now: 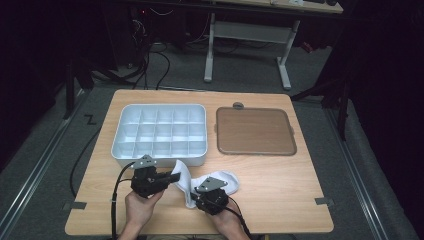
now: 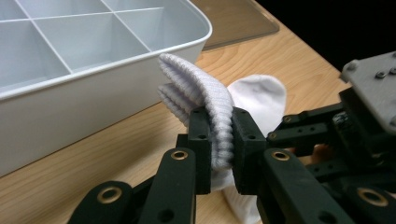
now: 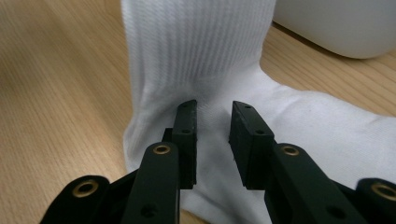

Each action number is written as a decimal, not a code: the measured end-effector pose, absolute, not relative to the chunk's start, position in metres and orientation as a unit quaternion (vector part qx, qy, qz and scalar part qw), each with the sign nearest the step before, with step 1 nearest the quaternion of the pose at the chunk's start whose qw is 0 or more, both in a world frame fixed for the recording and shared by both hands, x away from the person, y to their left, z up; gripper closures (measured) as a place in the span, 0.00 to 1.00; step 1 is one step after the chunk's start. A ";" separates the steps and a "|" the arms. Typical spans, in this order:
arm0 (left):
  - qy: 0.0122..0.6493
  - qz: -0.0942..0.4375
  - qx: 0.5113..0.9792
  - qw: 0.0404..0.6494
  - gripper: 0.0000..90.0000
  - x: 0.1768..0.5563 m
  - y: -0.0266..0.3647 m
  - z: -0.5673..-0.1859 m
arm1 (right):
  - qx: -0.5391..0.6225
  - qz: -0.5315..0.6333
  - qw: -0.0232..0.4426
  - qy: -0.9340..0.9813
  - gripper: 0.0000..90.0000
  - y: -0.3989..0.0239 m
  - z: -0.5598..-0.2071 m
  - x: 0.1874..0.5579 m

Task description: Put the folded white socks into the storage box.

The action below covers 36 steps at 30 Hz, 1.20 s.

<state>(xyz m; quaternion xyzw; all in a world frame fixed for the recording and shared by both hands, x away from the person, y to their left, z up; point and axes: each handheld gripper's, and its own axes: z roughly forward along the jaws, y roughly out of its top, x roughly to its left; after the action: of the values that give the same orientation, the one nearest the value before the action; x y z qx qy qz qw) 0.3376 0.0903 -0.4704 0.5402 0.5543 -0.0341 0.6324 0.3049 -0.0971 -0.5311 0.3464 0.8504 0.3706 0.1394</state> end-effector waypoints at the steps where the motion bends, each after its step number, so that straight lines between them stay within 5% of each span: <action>1: 0.553 -0.037 0.539 0.634 0.89 0.338 0.090 -0.470 | 0.346 0.373 0.138 0.850 0.80 -0.095 -0.531 0.305; 11: 0.544 -0.053 0.541 0.639 0.90 0.339 0.086 -0.469 | 0.333 0.378 0.134 0.853 0.77 -0.083 -0.532 0.300; 15: 0.535 -0.041 0.559 0.632 0.90 0.337 0.083 -0.464 | 0.336 0.375 0.128 0.855 0.68 -0.090 -0.527 0.299; 29: 0.531 -0.027 0.580 0.618 0.90 0.336 0.078 -0.464 | 0.434 0.373 0.201 0.795 0.66 -0.185 -0.498 0.308; 36: 0.525 -0.023 0.588 0.615 0.90 0.335 0.074 -0.461 | 0.468 0.362 0.179 0.786 0.71 -0.206 -0.508 0.320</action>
<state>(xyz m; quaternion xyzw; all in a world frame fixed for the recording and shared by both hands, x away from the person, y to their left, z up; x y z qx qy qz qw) 0.3354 0.0735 -0.4612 0.5885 0.5247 -0.0235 0.6147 0.3197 -0.2060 -0.5081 0.4683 0.7856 0.3625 0.1793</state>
